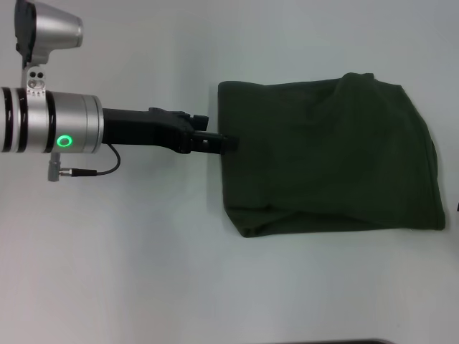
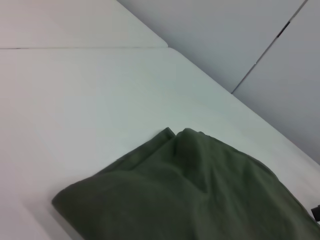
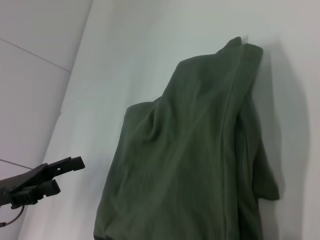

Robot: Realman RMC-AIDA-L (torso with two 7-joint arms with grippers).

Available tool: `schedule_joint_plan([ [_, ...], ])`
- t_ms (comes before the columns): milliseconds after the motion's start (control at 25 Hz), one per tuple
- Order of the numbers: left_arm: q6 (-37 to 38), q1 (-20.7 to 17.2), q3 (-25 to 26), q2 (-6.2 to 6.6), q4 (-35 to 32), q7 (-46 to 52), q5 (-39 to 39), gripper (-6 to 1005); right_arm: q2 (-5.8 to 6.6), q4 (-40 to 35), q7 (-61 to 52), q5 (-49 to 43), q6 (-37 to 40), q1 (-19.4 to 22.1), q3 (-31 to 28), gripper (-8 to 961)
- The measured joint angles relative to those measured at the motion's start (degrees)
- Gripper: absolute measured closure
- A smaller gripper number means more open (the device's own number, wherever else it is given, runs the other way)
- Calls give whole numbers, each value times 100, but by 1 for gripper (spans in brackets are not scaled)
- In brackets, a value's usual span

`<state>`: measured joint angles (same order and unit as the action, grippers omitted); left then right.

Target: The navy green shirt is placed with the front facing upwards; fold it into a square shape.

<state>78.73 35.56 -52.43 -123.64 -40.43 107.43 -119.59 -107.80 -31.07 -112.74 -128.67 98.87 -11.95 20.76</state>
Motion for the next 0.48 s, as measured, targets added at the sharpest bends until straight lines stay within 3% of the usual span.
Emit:
schedule_joint_plan([
  [480, 14, 7, 48, -9, 0, -41, 7, 82, -12, -2, -2, 11, 77, -32, -127, 101],
])
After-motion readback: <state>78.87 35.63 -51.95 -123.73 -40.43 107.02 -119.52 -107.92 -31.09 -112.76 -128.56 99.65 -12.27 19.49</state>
